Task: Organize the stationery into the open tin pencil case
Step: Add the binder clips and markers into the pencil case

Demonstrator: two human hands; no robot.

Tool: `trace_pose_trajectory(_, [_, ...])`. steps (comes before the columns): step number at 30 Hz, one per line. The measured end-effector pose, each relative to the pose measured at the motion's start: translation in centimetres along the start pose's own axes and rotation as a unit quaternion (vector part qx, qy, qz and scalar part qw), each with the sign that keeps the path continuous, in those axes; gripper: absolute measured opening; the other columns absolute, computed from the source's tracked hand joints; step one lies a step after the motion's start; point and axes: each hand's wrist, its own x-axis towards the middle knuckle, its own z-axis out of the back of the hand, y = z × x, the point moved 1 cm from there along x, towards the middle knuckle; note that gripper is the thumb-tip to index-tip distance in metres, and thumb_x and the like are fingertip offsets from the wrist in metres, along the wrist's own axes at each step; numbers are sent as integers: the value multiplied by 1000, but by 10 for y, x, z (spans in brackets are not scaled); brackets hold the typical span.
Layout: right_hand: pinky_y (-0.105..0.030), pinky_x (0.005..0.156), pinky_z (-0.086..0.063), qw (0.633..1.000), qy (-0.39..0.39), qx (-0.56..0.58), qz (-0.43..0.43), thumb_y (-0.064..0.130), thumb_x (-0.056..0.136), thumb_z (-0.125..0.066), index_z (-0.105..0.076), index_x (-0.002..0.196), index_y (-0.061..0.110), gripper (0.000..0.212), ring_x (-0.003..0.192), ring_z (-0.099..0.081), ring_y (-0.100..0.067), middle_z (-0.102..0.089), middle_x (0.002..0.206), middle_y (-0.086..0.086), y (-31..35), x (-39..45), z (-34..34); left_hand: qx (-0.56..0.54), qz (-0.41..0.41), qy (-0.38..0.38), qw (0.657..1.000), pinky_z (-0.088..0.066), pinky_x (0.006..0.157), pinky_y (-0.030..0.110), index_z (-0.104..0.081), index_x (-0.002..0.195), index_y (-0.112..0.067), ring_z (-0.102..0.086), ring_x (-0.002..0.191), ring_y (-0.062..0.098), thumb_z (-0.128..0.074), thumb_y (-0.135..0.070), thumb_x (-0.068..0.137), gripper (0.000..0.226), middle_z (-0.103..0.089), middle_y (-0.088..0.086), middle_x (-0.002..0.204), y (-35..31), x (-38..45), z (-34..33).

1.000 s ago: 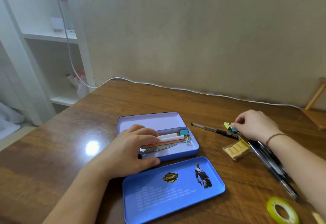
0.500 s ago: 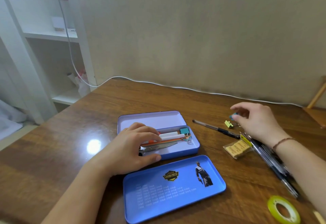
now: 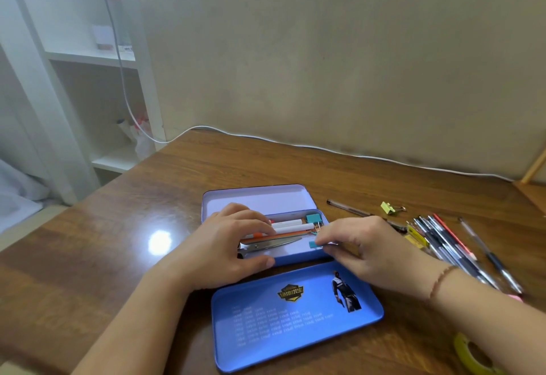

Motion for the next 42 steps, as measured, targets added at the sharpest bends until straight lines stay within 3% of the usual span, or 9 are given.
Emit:
trace_pose_trajectory(6, [-32,87,-55,995,26,-92,12,31,86,-63,-73,99,30,16,102,-63,-2,-73,100,13,3,3,5,-1,2,0,1000,-42,106,28,-66,122,-38,-42,124,-2,-59,-69,79,54,-59,-27,125,-1,0,0])
trace_pose_trajectory(9, [-32,89,-52,995,29,-90,-13,50,88,-50,-69,107,34,31,106,-55,-3,-69,105,16,2,6,8,-2,3,1,1000,-42,106,28,-66,122,-38,-42,124,-2,-59,-69,79,54,-60,-27,124,-1,0,0])
trace_pose_trajectory(12, [-30,102,-39,985,95,-141,-13,63,88,-37,-58,121,42,44,119,-41,-5,-56,120,20,1,7,1,1,2,5,1000,-42,105,26,-66,122,-39,-41,124,-3,-60,-67,79,52,-59,-27,125,-1,0,1])
trace_pose_trajectory(17, [-30,108,-25,977,132,-163,-28,64,87,-36,-55,126,43,49,124,-33,-4,-53,125,24,-1,5,-1,0,4,5,1000,-42,105,26,-66,122,-38,-42,124,-2,-60,-67,78,53,-60,-27,124,-1,0,1])
trace_pose_trajectory(27, [-34,110,-27,978,112,-173,-33,65,85,-39,-52,125,44,47,135,-22,-7,-43,136,20,-9,0,1,-2,6,7,1000,-42,106,27,-66,122,-39,-40,124,-4,-61,-67,78,52,-59,-29,124,-2,0,1])
trace_pose_trajectory(34, [-33,108,-30,980,112,-161,-15,65,86,-40,-50,126,44,47,134,-24,-5,-42,138,20,-9,-6,2,3,14,7,1000,-31,99,7,-66,121,-40,-40,123,-7,-80,-53,74,50,-56,-29,126,-3,0,2])
trace_pose_trajectory(36, [-30,106,-33,989,85,-116,-15,65,87,-42,-55,125,39,47,129,-33,-5,-50,132,18,-9,-7,6,-12,26,-2,1000,-32,97,4,-67,118,-41,-44,121,-8,-85,-48,70,52,-55,-30,127,-2,-1,4])
trace_pose_trajectory(40, [-26,89,-48,983,-141,28,-117,32,92,-55,-66,112,30,23,106,-56,-2,-65,109,13,-36,-3,38,-33,31,4,999,-38,95,3,-68,115,-43,-49,119,-10,-87,-48,66,53,-54,-30,131,1,-2,6])
trace_pose_trajectory(42, [-25,82,-48,968,-121,6,-221,14,94,-53,-64,114,32,29,100,-59,-6,-66,111,8,-64,2,51,-43,31,13,999,-39,94,1,-68,115,-44,-49,119,-12,-88,-45,68,52,-53,-31,131,1,-1,6])
